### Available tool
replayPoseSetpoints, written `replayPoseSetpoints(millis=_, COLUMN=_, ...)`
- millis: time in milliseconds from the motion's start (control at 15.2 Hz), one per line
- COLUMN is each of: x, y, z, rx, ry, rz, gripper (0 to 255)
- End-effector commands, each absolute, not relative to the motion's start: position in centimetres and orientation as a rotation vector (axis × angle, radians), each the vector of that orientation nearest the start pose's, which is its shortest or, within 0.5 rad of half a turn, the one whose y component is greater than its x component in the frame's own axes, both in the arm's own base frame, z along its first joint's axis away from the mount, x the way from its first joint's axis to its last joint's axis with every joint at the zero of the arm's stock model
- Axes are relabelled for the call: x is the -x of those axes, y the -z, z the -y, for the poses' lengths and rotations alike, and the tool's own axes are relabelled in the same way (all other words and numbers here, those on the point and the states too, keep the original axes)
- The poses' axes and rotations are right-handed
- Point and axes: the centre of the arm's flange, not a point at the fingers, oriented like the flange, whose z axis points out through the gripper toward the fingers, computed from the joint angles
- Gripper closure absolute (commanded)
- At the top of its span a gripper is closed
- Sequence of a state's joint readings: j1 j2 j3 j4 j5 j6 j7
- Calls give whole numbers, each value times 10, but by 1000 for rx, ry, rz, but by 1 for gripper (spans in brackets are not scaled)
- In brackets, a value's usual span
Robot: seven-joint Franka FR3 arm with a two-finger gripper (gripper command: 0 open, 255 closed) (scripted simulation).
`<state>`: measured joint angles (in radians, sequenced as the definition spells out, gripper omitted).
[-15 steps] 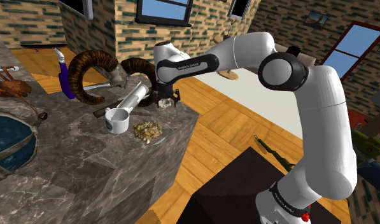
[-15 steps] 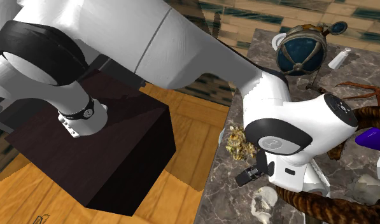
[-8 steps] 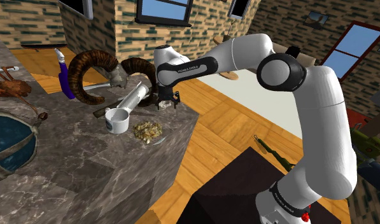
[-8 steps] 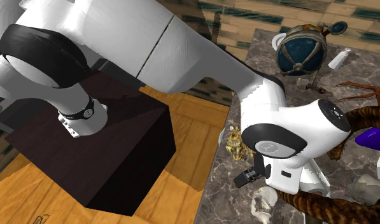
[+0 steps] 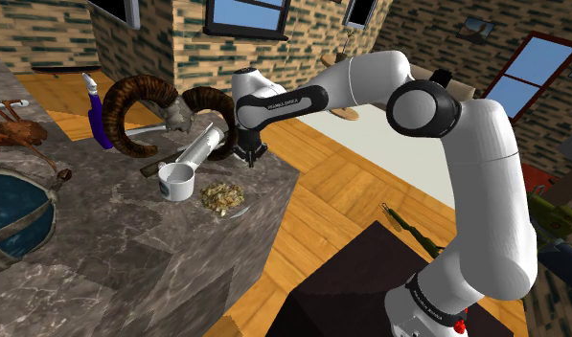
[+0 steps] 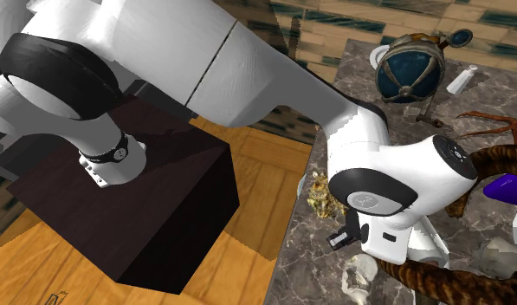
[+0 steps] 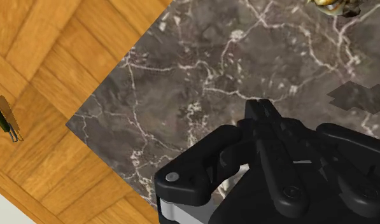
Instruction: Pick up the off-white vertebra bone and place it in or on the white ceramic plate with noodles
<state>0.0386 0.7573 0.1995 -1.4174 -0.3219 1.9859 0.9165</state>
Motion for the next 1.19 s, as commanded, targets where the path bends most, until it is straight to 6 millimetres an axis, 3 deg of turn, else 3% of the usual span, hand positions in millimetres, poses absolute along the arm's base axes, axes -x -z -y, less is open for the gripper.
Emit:
replayPoseSetpoints(millis=0, x=-698, y=-242, z=-123, rx=3219, ry=-109, rz=-933, gripper=255)
replayPoseSetpoints(millis=198, x=-698, y=-242, z=-123, rx=3219, ry=-109, rz=-933, gripper=255)
replayPoseSetpoints(millis=264, x=-698, y=-242, z=-123, rx=3219, ry=-109, rz=-933, gripper=0)
replayPoseSetpoints(millis=858, x=-741, y=-244, z=-65, rx=3000, ry=496, rz=-1324, gripper=0)
replayPoseSetpoints(millis=1122, x=-745, y=-224, z=-59, rx=3000, ry=496, rz=-1324, gripper=0)
